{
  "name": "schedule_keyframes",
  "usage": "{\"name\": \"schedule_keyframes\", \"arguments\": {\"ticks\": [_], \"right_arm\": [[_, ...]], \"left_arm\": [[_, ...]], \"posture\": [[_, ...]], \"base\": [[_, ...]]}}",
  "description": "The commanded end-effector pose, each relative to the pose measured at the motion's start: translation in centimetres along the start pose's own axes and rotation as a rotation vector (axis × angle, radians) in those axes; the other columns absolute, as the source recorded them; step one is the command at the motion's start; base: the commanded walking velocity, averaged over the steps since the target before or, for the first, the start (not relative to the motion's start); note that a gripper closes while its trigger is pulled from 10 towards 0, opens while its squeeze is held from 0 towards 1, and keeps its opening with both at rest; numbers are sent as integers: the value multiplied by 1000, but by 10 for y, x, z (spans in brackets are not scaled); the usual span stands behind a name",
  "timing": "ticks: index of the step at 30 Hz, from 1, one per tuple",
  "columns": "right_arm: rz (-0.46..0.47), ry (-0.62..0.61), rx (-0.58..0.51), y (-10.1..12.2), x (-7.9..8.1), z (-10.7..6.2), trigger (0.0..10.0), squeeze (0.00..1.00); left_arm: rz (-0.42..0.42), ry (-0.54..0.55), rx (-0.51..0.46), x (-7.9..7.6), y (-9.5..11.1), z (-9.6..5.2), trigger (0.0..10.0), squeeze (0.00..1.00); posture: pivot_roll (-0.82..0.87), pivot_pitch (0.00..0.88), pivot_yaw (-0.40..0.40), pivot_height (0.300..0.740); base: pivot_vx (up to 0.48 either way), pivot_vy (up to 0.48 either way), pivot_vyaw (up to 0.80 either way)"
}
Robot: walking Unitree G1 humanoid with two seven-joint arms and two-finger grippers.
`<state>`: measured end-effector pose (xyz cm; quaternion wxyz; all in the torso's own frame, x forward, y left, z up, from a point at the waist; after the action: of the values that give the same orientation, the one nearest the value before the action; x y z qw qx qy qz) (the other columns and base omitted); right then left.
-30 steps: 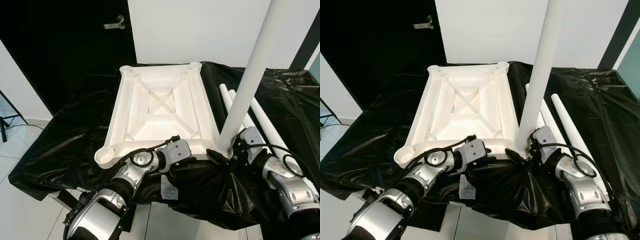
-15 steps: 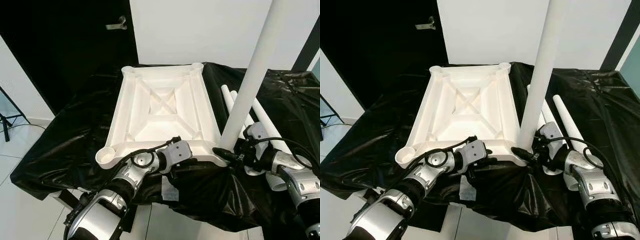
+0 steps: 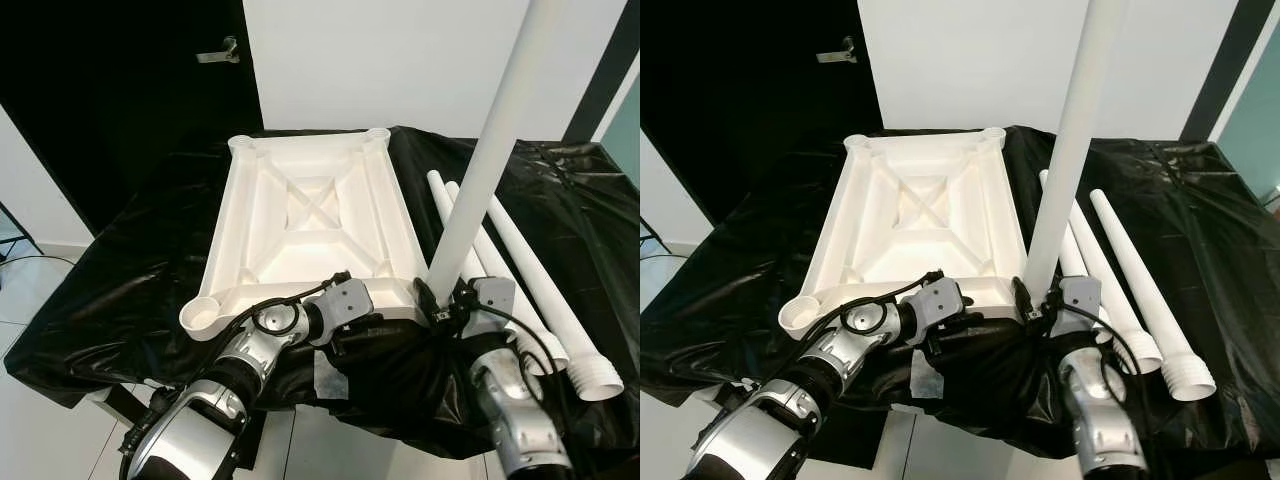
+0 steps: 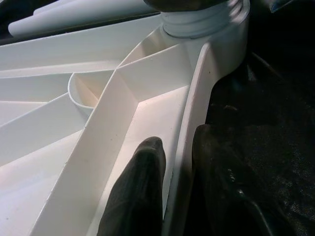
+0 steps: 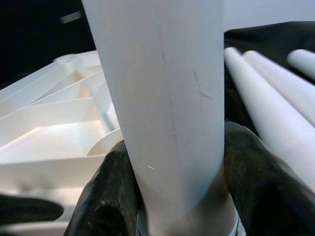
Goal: Building children table
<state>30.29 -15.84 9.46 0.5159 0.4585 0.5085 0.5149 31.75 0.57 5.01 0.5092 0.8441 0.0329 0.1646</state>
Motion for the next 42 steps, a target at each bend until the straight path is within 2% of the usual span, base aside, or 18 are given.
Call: {"name": "schedule_keyframes", "arguments": {"ticks": [1, 7, 8, 10, 11, 16, 17, 18, 19, 24, 25, 27, 28, 30, 39, 40, 41, 42], "right_arm": [[-9, -74, 62, -12, -13, -3, 0, 0], [-35, -90, 32, -6, -2, 2, 39, 0], [-37, -66, 21, -4, 2, 3, 4431, 392], [-38, -51, 15, -2, 4, 4, 4431, 392], [-34, -20, 6, 0, 8, 4, 10000, 1000], [-45, 72, 23, -2, 17, 6, 10000, 1000], [-49, 92, 32, -3, 17, 7, 10000, 835], [-64, 118, 36, -4, 15, 8, 10000, 0], [-64, 118, 36, -4, 15, 8, 10000, 0], [-99, 331, 36, 2, 10, 16, 10000, 0], [-99, 331, 36, 2, 10, 16, 10000, 0], [-151, 483, 60, 2, 10, 18, 10000, 0], [-151, 483, 60, 2, 10, 18, 10000, 0], [-195, 583, 89, 3, 6, 19, 10000, 0], [-258, 755, 173, -2, -1, 15, 10000, 0], [-259, 767, 179, -2, -3, 15, 4706, 0], [-256, 789, 181, -2, -3, 14, 0, 0], [-256, 806, 184, -1, -3, 14, 0, 0]], "left_arm": [[-145, -169, 225, -51, -64, -6, 10000, 0], [-141, -172, 223, -51, -62, -4, 10000, 0], [-141, -171, 222, -51, -62, -4, 10000, 0], [-141, -171, 221, -51, -62, -3, 10000, 0], [-141, -171, 220, -51, -61, -3, 10000, 0], [-144, -169, 220, -52, -61, -2, 10000, 0], [-145, -168, 219, -52, -61, -2, 10000, 0], [-146, -167, 219, -51, -61, -2, 10000, 0], [-146, -167, 219, -51, -61, -2, 10000, 0], [-146, -168, 219, -51, -61, -2, 10000, 0], [-146, -168, 219, -51, -61, -2, 10000, 0], [-142, -173, 220, -51, -60, -2, 10000, 0], [-142, -173, 220, -51, -60, -2, 10000, 0], [-141, -172, 218, -51, -60, -2, 10000, 0], [-148, -168, 224, -52, -64, -5, 10000, 0], [-148, -167, 224, -51, -64, -5, 10000, 0], [-149, -165, 225, -51, -64, -6, 10000, 0], [-149, -164, 226, -50, -65, -6, 10000, 0]], "posture": [[-5, 0, 9, 740], [-4, 0, 3, 740], [-5, 0, 1, 740], [-5, 0, 0, 740], [-5, 0, -2, 740], [-7, 0, -6, 740], [-7, 0, -6, 740], [-9, 0, -5, 740], [-9, 0, -5, 740], [-21, 0, 7, 740], [-21, 0, 7, 740], [-17, 0, 5, 740], [-17, 0, 5, 740], [-13, 0, 5, 740], [2, 0, 6, 740], [2, 0, 6, 740], [5, 0, 6, 740], [6, 0, 7, 740]], "base": [[0, 0, 0], [0, 0, 0], [0, 0, 0], [0, 0, 0], [0, 0, 0], [0, 0, 0], [0, 0, 0], [0, 0, 0], [0, 0, 0], [0, 0, 0], [0, 0, 0], [0, 0, 0], [0, 0, 0], [0, 0, 0], [0, 0, 0], [0, 0, 0], [0, 0, 0], [0, 0, 0]]}}
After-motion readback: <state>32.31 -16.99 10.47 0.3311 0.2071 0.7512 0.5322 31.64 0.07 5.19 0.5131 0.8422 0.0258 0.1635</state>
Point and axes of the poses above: a point about 5 cm out from each wrist's last joint towards the gripper, its own z axis pointing out of the wrist towards the gripper, its own y axis along the axis of the wrist's last joint, x = y × z, the point moved 4 cm from there along z, pointing out of the wrist towards the gripper, and after that the axes turned 3 degrees about -z, right-handed, at the moved point
